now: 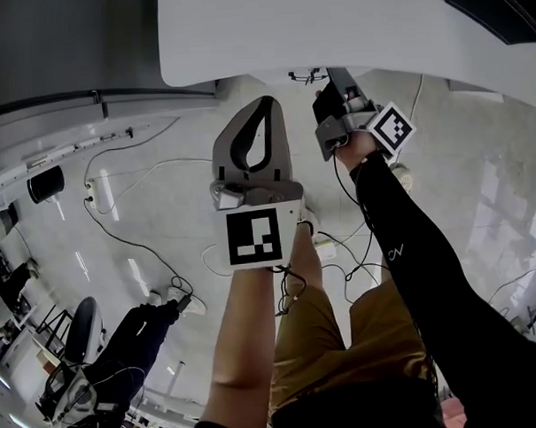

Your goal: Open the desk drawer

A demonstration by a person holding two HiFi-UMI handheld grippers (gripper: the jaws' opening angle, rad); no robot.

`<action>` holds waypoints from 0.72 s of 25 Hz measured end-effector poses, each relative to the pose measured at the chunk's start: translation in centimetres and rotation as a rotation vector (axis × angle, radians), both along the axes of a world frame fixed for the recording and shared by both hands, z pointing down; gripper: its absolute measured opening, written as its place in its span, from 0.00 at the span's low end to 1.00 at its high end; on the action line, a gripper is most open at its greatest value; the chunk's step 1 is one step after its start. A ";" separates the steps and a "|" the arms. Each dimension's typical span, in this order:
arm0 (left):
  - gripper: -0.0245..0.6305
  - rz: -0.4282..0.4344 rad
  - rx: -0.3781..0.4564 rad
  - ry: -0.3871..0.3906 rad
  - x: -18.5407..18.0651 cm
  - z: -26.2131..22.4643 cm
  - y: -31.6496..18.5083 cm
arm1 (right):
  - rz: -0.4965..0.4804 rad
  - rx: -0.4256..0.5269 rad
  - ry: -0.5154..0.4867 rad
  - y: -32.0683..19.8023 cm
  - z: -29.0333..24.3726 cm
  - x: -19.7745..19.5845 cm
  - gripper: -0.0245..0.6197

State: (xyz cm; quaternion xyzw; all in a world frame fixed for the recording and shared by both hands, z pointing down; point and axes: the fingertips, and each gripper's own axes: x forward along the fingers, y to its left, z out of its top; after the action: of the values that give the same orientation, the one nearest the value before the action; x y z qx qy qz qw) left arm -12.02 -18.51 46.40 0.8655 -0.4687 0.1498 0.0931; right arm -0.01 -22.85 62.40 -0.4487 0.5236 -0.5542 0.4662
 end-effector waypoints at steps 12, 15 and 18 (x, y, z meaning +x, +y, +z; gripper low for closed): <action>0.05 -0.013 0.010 0.017 -0.1 -0.4 0.8 | -0.002 -0.046 0.019 0.1 0.3 0.0 0.09; 0.05 -0.018 0.010 0.025 0.0 -0.4 0.9 | 0.007 -0.051 0.035 0.2 0.3 0.3 0.09; 0.05 -0.036 0.006 0.027 -0.4 -0.4 1.1 | 0.004 -0.057 0.031 0.3 0.4 0.2 0.08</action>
State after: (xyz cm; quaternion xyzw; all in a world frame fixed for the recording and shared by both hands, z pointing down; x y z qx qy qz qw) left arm -12.39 -17.38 46.03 0.8592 -0.4833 0.1351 0.0993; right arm 0.18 -22.60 62.75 -0.4713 0.5138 -0.5609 0.4464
